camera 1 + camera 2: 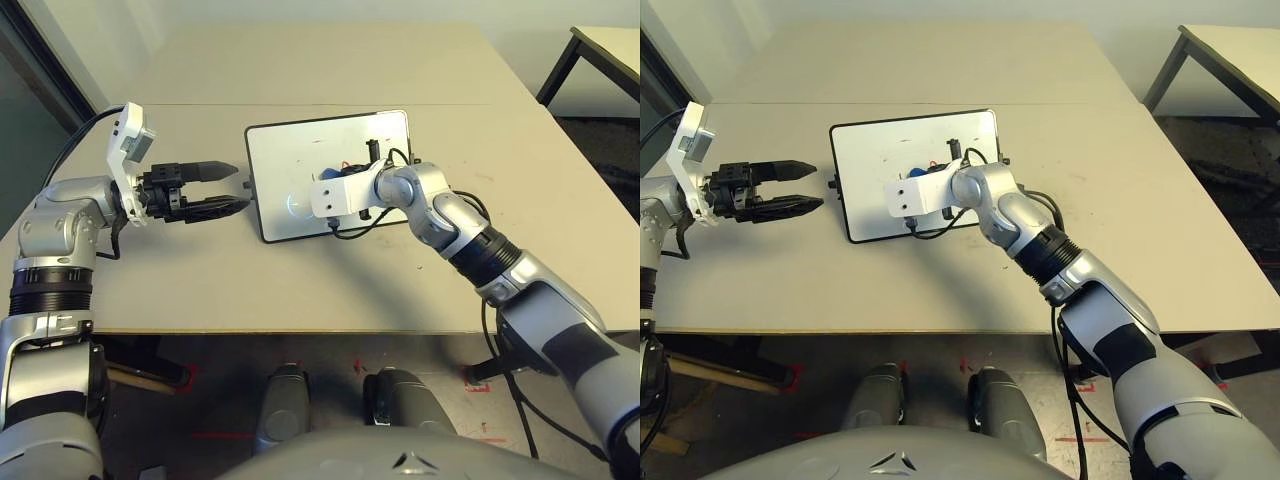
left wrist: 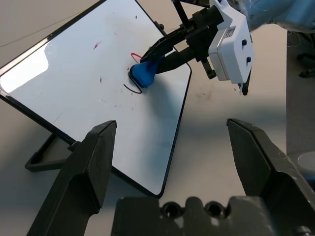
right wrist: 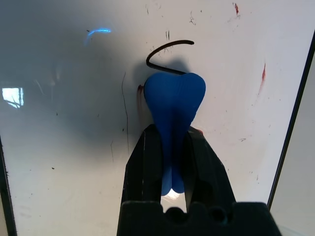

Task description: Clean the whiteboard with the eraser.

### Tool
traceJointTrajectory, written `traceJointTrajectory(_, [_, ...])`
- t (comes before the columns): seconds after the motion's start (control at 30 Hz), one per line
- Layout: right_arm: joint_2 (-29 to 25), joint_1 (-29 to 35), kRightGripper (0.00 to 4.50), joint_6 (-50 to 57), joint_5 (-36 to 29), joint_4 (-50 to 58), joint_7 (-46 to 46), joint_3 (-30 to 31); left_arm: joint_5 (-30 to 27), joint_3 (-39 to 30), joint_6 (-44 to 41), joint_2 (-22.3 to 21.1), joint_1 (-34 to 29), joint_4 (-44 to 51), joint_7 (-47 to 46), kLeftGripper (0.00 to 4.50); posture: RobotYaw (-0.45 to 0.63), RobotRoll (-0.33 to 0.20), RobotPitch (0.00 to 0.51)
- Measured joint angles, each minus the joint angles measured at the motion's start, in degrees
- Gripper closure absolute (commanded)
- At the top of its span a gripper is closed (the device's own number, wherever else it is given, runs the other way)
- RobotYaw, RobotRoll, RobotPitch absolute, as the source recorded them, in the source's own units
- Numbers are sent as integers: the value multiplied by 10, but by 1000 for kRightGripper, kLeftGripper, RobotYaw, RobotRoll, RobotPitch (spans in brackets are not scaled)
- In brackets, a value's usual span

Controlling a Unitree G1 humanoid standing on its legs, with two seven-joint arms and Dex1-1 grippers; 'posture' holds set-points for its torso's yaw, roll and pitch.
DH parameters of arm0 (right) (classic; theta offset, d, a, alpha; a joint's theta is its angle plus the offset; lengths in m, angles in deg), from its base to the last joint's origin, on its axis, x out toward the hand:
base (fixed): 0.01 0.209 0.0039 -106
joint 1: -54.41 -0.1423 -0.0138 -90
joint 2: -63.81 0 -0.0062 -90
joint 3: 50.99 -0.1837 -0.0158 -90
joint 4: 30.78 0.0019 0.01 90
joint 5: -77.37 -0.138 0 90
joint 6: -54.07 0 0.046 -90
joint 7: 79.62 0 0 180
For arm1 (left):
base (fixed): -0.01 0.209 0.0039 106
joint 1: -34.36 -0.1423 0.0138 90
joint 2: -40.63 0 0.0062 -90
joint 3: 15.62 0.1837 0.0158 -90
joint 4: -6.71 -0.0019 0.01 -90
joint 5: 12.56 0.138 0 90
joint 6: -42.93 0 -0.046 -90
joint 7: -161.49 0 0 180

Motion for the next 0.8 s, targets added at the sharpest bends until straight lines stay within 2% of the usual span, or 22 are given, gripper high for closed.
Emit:
traceJointTrajectory(0.57, [-117,54,4132,10,0,49,-21,-31,1,7,7,6,9,-6,2,0,190,0,36])
traceJointTrajectory(0.8, [-113,51,4132,19,0,47,-22,-34,2,10,12,6,12,-24,4,0,197,0,32])
